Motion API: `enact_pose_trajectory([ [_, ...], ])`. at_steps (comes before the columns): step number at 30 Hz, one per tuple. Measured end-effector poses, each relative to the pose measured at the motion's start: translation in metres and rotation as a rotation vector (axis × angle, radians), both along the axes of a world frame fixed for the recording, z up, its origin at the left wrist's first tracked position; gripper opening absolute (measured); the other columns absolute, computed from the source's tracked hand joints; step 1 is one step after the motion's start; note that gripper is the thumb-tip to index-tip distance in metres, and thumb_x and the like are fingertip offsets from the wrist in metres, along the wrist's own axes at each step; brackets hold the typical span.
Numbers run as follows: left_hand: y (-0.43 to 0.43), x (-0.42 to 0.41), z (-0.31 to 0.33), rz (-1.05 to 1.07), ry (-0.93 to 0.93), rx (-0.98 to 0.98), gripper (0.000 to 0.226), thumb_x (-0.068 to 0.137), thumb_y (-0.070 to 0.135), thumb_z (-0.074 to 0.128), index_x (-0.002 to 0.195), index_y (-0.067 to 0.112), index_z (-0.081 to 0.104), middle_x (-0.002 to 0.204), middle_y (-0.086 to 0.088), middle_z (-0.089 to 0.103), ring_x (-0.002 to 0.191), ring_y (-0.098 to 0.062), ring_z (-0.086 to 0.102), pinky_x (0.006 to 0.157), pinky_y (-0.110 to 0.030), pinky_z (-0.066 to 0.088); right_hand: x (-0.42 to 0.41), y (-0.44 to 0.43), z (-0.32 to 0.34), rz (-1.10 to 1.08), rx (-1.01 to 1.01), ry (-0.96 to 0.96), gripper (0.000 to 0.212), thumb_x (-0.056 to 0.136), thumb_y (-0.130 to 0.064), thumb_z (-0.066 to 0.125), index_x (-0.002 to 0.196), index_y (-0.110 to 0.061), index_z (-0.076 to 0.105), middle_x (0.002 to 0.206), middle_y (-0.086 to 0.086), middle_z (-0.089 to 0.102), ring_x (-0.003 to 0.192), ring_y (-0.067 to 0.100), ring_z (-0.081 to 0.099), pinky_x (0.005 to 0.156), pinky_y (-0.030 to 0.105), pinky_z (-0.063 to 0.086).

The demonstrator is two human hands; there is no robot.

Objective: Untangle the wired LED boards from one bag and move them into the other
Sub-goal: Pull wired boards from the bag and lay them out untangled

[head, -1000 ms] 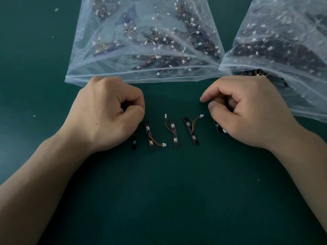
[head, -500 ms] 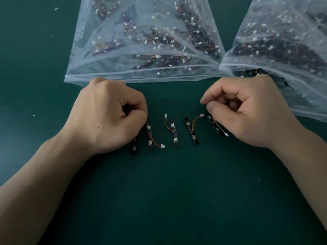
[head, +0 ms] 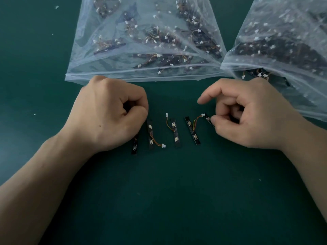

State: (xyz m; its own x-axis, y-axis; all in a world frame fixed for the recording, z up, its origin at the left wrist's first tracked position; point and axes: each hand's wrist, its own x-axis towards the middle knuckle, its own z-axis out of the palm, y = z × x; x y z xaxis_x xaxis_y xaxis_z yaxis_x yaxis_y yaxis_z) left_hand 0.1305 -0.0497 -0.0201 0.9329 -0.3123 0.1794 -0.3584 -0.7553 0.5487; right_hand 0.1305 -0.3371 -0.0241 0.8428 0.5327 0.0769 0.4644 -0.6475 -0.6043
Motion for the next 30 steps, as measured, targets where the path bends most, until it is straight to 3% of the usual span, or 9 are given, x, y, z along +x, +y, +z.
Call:
enact_pose_trajectory([
  [6,-0.001,0.000,-0.002,0.066,-0.014,-0.026,0.018,0.069,0.018,0.049,0.063,0.019,0.066,0.060,0.004,0.060,0.054,-0.023,0.052,0.053,-0.029,0.044,-0.002,0.003,-0.005,-0.053,0.042,-0.043,0.028,0.080,-0.019,0.070,0.108,-0.027,0.068,0.054,-0.011,0.060,0.046,0.010,0.052,0.061,0.006,0.036],
  [10,-0.003,0.000,-0.004,0.087,-0.043,-0.064,0.020,0.073,0.017,0.051,0.069,0.022,0.070,0.068,0.010,0.063,0.061,-0.018,0.056,0.054,-0.031,0.046,-0.003,0.003,-0.007,-0.031,0.081,-0.042,0.023,0.085,-0.014,0.068,0.106,-0.024,0.068,0.052,-0.007,0.061,0.043,0.015,0.050,0.057,0.009,0.036],
  [13,-0.002,0.004,-0.006,0.071,-0.081,-0.087,0.024,0.080,0.015,0.055,0.089,0.021,0.076,0.085,0.013,0.068,0.083,-0.012,0.061,0.075,-0.034,0.051,-0.002,0.004,-0.008,-0.085,0.189,-0.072,0.016,0.090,-0.011,0.065,0.102,-0.022,0.069,0.061,-0.007,0.064,0.049,0.019,0.055,0.053,0.019,0.040],
  [17,-0.002,0.004,-0.005,0.099,-0.145,-0.045,0.036,0.086,0.020,0.059,0.118,0.022,0.076,0.128,0.015,0.068,0.126,-0.018,0.057,0.112,-0.029,0.035,0.001,0.009,-0.009,-0.152,0.197,-0.270,0.010,0.097,-0.011,0.063,0.102,-0.011,0.071,0.088,-0.008,0.066,0.080,0.002,0.059,0.074,0.014,0.041],
  [20,-0.003,0.003,-0.005,0.142,-0.131,-0.028,0.040,0.088,0.023,0.058,0.125,0.025,0.072,0.138,0.017,0.063,0.136,-0.008,0.051,0.113,-0.020,0.018,0.002,0.012,-0.011,-0.107,0.155,-0.320,0.025,0.103,-0.022,0.057,0.117,-0.007,0.071,0.115,0.000,0.071,0.112,0.011,0.064,0.098,0.031,0.049],
  [23,-0.003,0.004,-0.006,0.135,-0.108,-0.007,0.040,0.090,0.025,0.058,0.126,0.024,0.072,0.135,0.020,0.062,0.133,-0.004,0.050,0.112,-0.021,0.017,0.000,0.015,-0.011,-0.068,0.072,-0.212,0.042,0.107,-0.038,0.047,0.134,-0.012,0.066,0.141,-0.003,0.064,0.139,0.010,0.053,0.116,0.044,0.041],
  [25,-0.003,0.004,-0.007,0.121,-0.122,-0.011,0.036,0.090,0.024,0.058,0.122,0.024,0.074,0.120,0.028,0.060,0.120,-0.002,0.052,0.112,-0.027,0.024,-0.001,0.016,-0.011,-0.062,0.035,-0.158,0.052,0.108,-0.046,0.040,0.143,-0.014,0.061,0.151,-0.005,0.057,0.147,0.007,0.044,0.121,0.044,0.035],
  [27,-0.004,0.005,-0.007,0.110,-0.100,-0.027,0.034,0.091,0.024,0.058,0.120,0.025,0.075,0.108,0.037,0.055,0.114,-0.003,0.053,0.115,-0.048,0.035,0.000,0.018,-0.009,-0.068,0.018,-0.143,0.060,0.108,-0.051,0.033,0.149,-0.013,0.056,0.157,-0.003,0.051,0.151,0.008,0.038,0.124,0.044,0.030],
  [30,-0.003,0.009,-0.006,0.153,-0.093,-0.086,0.033,0.092,0.025,0.058,0.120,0.027,0.076,0.110,0.038,0.056,0.119,-0.005,0.057,0.112,-0.061,0.040,-0.002,0.023,-0.008,-0.103,-0.081,-0.165,0.081,0.106,-0.065,0.014,0.155,-0.010,0.048,0.165,0.002,0.041,0.158,0.012,0.025,0.129,0.044,0.016],
])
